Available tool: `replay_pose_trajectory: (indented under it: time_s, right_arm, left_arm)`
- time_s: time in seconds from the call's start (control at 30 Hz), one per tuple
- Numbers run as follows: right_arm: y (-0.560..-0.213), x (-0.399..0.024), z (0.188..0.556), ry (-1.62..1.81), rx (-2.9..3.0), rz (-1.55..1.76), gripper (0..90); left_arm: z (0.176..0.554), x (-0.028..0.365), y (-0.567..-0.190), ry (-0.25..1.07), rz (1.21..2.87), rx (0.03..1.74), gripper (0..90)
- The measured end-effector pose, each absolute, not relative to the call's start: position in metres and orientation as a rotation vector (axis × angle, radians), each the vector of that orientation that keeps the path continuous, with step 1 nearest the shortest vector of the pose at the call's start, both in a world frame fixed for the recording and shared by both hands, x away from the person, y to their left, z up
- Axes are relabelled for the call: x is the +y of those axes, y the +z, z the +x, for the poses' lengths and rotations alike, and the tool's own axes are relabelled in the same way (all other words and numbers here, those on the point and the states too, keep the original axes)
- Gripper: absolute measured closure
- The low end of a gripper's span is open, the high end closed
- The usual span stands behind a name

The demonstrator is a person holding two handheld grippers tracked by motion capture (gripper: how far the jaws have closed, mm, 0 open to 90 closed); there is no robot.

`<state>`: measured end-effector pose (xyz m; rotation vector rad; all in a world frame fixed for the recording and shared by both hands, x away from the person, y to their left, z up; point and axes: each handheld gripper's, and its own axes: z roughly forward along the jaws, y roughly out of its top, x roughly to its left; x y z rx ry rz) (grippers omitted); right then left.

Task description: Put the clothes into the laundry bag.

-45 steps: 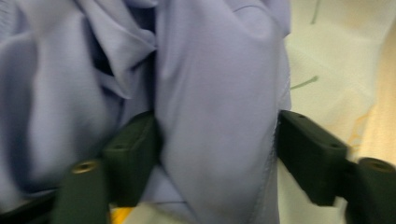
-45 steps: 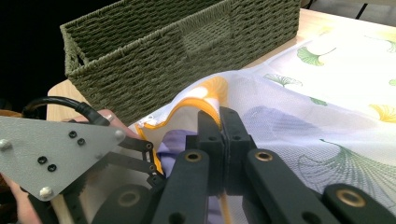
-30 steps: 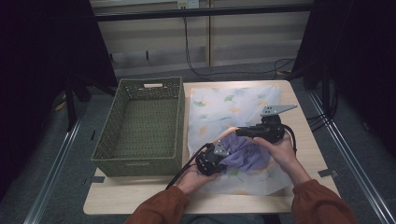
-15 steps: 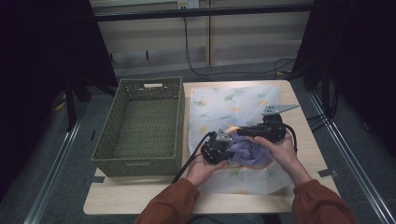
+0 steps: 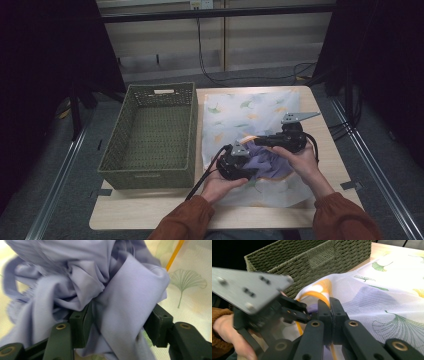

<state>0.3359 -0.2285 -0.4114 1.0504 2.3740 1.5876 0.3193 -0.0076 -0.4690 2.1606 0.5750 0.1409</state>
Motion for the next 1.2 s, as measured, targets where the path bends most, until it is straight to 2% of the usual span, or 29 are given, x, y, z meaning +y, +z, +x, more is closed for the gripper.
replay_pose_trajectory:
  time_s: [0.17, 0.27, 0.43, 0.5, 0.63, 0.77, 0.9, 1.03, 1.1, 1.13, 1.2]
  right_arm:
    - [-0.411, -0.231, 0.336, 1.592, 2.366, 1.059, 89.3]
    - [-0.411, -0.23, 0.336, 1.589, 2.369, 1.057, 89.3]
    - [-0.411, -0.23, 0.336, 1.588, 2.37, 1.054, 89.3]
    - [-0.411, -0.231, 0.336, 1.591, 2.369, 1.054, 89.3]
    - [-0.411, -0.23, 0.336, 1.587, 2.376, 1.053, 89.1]
    - [-0.411, -0.227, 0.336, 1.571, 2.398, 1.052, 89.1]
    - [-0.412, -0.228, 0.337, 1.565, 2.402, 1.056, 89.1]
    - [-0.413, -0.229, 0.337, 1.56, 2.399, 1.065, 89.1]
    - [-0.413, -0.229, 0.337, 1.545, 2.403, 1.076, 89.1]
    - [-0.413, -0.228, 0.337, 1.538, 2.404, 1.077, 89.1]
    - [-0.413, -0.228, 0.337, 1.539, 2.404, 1.08, 89.2]
  left_arm:
    - [0.313, 0.002, -0.455, 0.198, 2.127, 0.519, 60.5]
    - [0.315, 0.005, -0.454, 0.244, 2.091, 0.55, 59.7]
    - [0.319, 0.005, -0.457, 0.243, 2.073, 0.583, 39.9]
    - [0.32, 0.004, -0.458, 0.236, 2.076, 0.56, 36.1]
    - [0.324, -0.003, -0.47, 0.203, 2.134, 0.596, 18.4]
    - [0.325, -0.014, -0.483, 0.171, 2.204, 0.577, 12.8]
    - [0.323, -0.021, -0.493, 0.149, 2.247, 0.535, 13.2]
    - [0.321, -0.025, -0.497, 0.217, 2.307, 0.503, 14.0]
    - [0.32, -0.027, -0.501, 0.205, 2.27, 0.546, 16.0]
    - [0.321, -0.026, -0.499, 0.242, 2.309, 0.532, 18.6]
    - [0.322, -0.024, -0.503, 0.254, 2.264, 0.566, 36.4]
